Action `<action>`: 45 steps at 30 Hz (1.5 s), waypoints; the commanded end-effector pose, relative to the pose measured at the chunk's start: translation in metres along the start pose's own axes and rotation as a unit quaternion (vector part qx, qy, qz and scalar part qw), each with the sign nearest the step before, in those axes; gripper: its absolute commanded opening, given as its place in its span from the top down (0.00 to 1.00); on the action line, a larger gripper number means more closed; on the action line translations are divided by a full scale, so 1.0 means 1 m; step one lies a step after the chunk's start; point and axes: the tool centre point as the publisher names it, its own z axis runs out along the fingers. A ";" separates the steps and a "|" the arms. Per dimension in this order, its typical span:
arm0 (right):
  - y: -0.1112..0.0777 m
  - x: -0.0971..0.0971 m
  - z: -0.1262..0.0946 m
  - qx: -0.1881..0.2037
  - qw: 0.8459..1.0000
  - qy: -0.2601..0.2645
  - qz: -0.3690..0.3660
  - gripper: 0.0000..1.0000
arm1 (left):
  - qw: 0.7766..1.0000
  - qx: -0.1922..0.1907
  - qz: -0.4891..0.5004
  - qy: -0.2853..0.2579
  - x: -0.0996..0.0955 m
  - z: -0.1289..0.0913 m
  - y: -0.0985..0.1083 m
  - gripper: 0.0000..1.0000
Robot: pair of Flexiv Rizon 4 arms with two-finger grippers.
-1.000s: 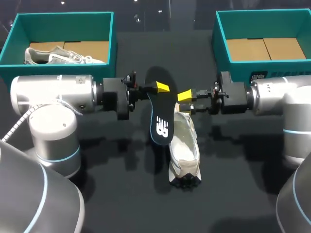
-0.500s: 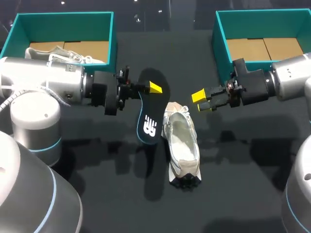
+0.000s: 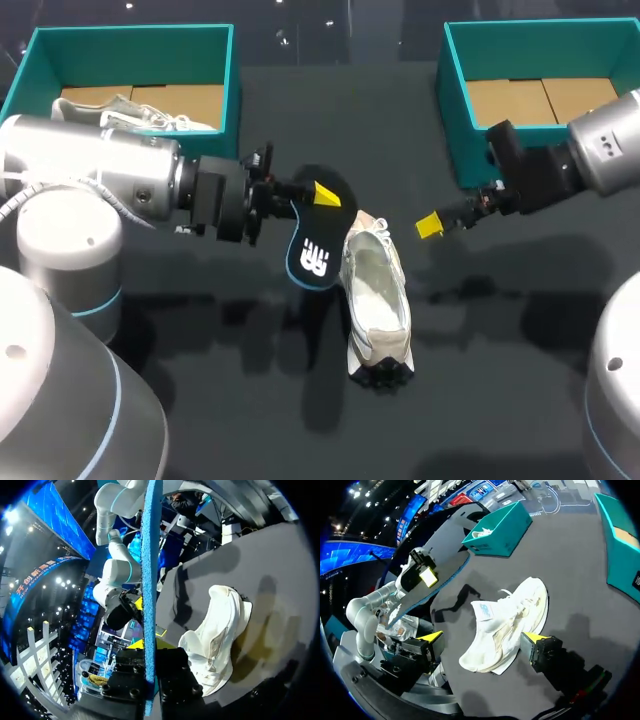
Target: Take the shoe out of the shoebox, open the shoe tongue, remove and reinsert the insole, then place the shoe into the shoebox
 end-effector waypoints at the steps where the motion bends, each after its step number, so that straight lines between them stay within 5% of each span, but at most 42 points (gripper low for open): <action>1: -0.021 0.004 -0.021 0.016 0.995 -0.070 -0.070 0.00 | 0.999 0.004 -0.039 0.006 -0.005 -0.006 -0.018 1.00; 13: -0.027 0.001 -0.023 0.034 0.994 -0.074 -0.078 0.00 | 0.999 0.004 -0.039 0.006 -0.005 -0.006 -0.018 1.00; 23: -0.070 0.001 -0.022 0.090 0.966 -0.153 -0.188 0.00 | 0.988 -0.011 -0.152 0.012 0.006 0.001 -0.054 1.00; 33: -0.097 -0.017 -0.003 0.122 0.941 -0.130 -0.288 0.00 | 0.973 -0.006 -0.230 0.012 0.029 0.014 -0.078 1.00; 43: -0.097 -0.017 -0.003 0.122 0.941 -0.130 -0.288 0.00 | 0.973 -0.006 -0.230 0.012 0.029 0.014 -0.078 1.00; 45: -0.089 -0.018 0.009 0.171 0.925 -0.160 -0.299 0.00 | 0.973 -0.007 -0.231 0.018 0.033 0.018 -0.077 1.00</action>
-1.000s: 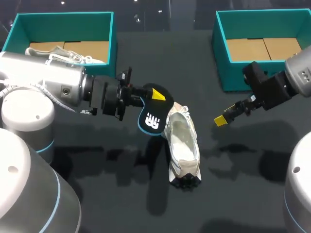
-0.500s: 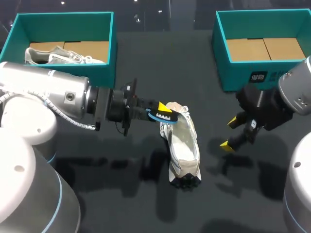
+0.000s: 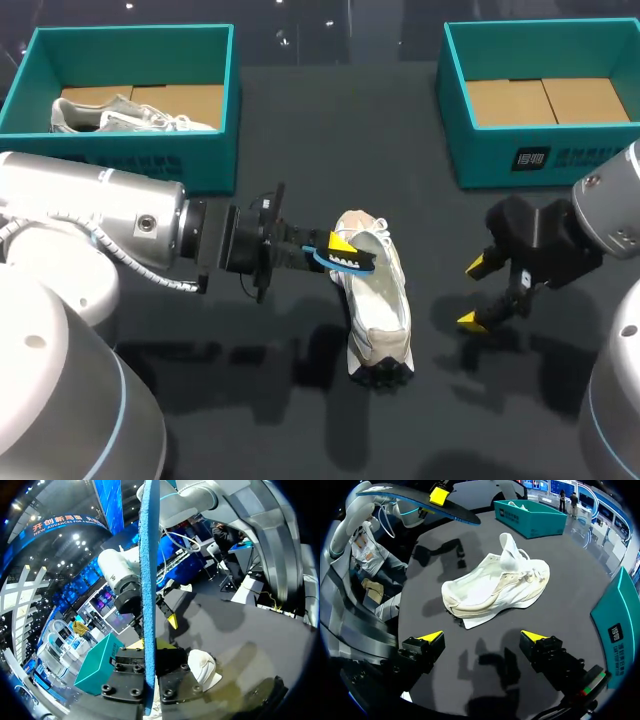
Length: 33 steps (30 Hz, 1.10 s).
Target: Take the shoe out of the shoebox, open the shoe tongue, remove and reinsert the insole, then place the shoe into the shoebox
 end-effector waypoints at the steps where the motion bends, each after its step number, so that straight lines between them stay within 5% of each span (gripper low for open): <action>1: 0.014 -0.005 0.017 0.073 0.997 -0.026 -0.022 0.00 | 1.000 -0.001 -0.011 0.004 0.007 0.008 0.004 1.00; 4: 0.022 -0.005 0.028 0.083 0.993 -0.032 -0.082 0.00 | 1.000 -0.001 -0.030 0.010 0.013 0.017 0.010 1.00; 33: 0.019 -0.009 0.066 0.076 0.988 0.000 -0.138 0.00 | 0.998 0.008 -0.060 0.005 0.037 0.051 0.020 1.00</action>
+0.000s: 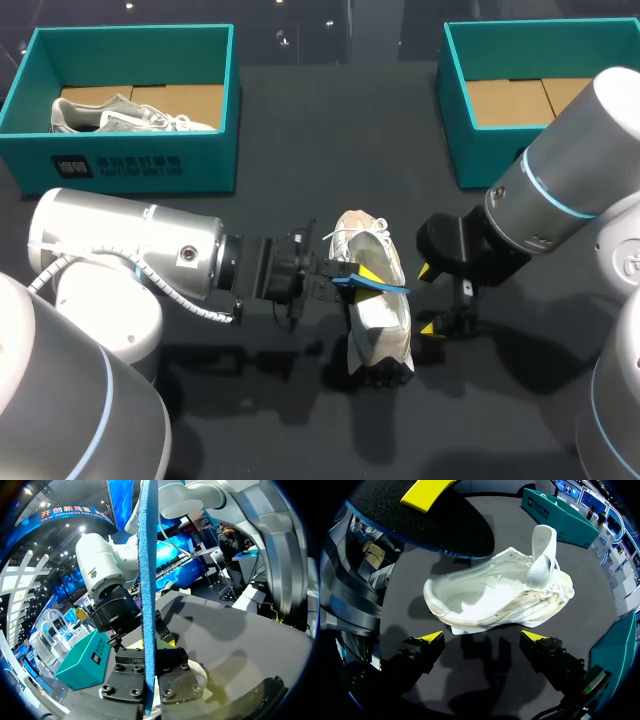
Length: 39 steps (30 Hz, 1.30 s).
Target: Take the shoe out of the shoebox, open the shoe tongue, remove and reinsert the insole, then place the shoe into the shoebox
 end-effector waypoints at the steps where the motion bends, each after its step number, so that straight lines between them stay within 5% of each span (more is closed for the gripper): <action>1: -0.001 0.002 0.005 -0.007 1.000 -0.004 -0.007 0.00 | 1.000 0.000 0.001 -0.002 0.001 0.005 0.001 1.00; 39: 0.003 0.009 0.009 0.001 1.000 0.002 -0.017 0.00 | 1.000 0.009 -0.006 -0.002 0.004 0.023 0.006 1.00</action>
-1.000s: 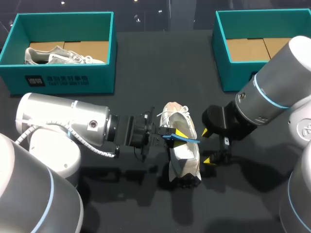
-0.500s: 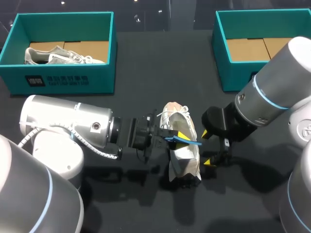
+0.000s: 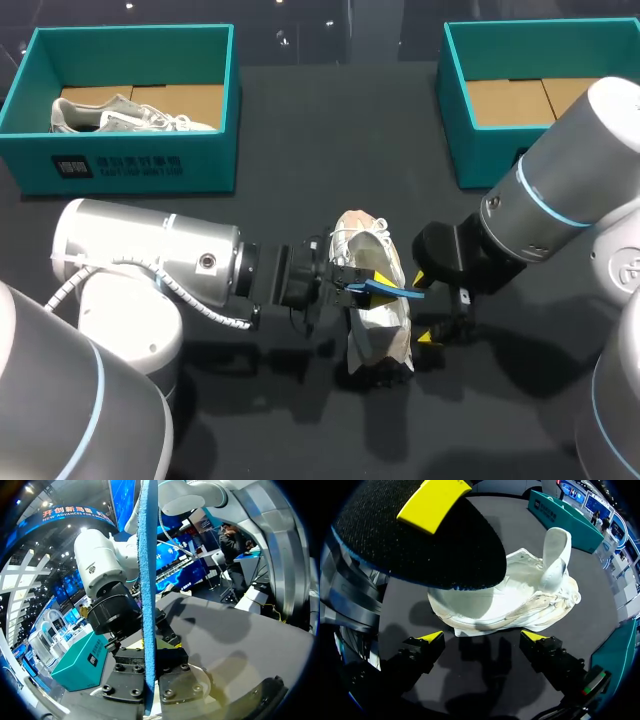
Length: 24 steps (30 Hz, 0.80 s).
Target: Take the shoe out of the shoebox, open the shoe tongue, remove and reinsert the insole, then place the shoe into the shoebox
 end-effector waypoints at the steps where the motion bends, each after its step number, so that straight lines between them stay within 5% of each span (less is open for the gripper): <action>1: 0.001 0.001 0.001 0.002 1.000 -0.002 0.001 0.00 | 1.000 0.007 -0.004 0.004 0.001 0.004 0.002 1.00; 24: 0.001 0.001 0.001 0.002 1.000 -0.002 0.001 0.00 | 0.998 0.033 0.011 -0.052 0.022 0.011 -0.001 1.00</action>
